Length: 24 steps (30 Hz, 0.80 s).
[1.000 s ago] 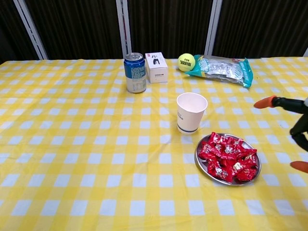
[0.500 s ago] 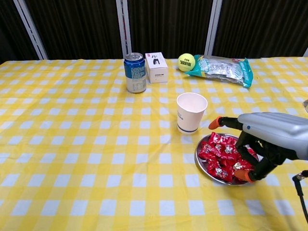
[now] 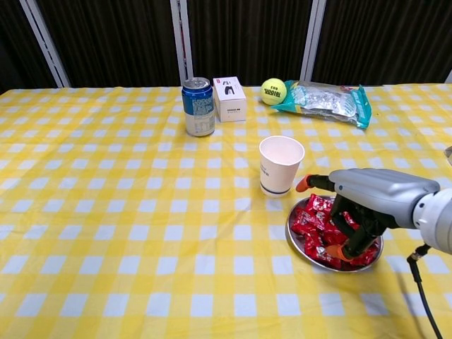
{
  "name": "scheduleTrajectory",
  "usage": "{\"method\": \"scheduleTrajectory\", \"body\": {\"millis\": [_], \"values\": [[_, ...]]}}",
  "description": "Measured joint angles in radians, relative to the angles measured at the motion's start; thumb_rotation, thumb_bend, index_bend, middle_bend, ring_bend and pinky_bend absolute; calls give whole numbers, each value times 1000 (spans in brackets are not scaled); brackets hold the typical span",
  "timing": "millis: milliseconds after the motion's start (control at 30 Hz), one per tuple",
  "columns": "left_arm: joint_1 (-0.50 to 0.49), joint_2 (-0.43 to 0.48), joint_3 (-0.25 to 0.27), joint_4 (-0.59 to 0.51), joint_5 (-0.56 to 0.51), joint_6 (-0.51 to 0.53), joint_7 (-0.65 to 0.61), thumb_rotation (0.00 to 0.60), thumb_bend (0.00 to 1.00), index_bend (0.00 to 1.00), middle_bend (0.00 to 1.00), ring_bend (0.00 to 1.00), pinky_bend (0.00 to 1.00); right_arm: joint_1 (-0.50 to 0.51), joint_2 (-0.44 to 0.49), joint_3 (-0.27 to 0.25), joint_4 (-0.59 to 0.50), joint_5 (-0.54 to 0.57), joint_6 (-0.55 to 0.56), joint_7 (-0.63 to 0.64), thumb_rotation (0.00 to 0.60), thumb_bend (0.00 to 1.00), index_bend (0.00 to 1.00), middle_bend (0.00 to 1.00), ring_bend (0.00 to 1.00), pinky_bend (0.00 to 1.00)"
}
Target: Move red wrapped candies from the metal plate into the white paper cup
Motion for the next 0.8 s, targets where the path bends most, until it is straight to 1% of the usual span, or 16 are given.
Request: {"method": "scheduleTrajectory", "body": {"millis": [133, 300, 400, 467, 633, 733, 800], "values": [[0, 2, 0, -1, -2, -2, -4, 600, 1, 0, 0, 0, 0, 12, -4, -4, 23, 32, 0, 5, 600, 347, 176, 762, 821, 914], [-1, 2, 1, -3, -2, -4, -3, 600, 1, 0, 0, 0, 0, 23, -11, -12, 48, 49, -2, 20, 600, 348, 191, 762, 821, 913], [-1, 2, 1, -4, -4, -4, -2, 600, 1, 0, 0, 0, 0, 29, -16, -13, 62, 58, -4, 28, 600, 348, 216, 762, 821, 913], [-1, 2, 1, -5, -4, -5, -2, 600, 1, 0, 0, 0, 0, 34, -18, -14, 72, 64, -6, 30, 600, 348, 272, 762, 821, 913], [-2, 3, 1, -6, -6, -6, -2, 600, 1, 0, 0, 0, 0, 43, -26, -17, 98, 78, -11, 48, 600, 348, 528, 774, 827, 914], [-2, 3, 1, -6, -6, -7, -3, 600, 1, 0, 0, 0, 0, 46, -30, -19, 111, 79, -18, 65, 600, 362, 624, 788, 838, 913], [-2, 3, 1, -7, -6, -7, -3, 600, 1, 0, 0, 0, 0, 47, -32, -20, 117, 77, -21, 77, 600, 388, 643, 794, 844, 913]]}}
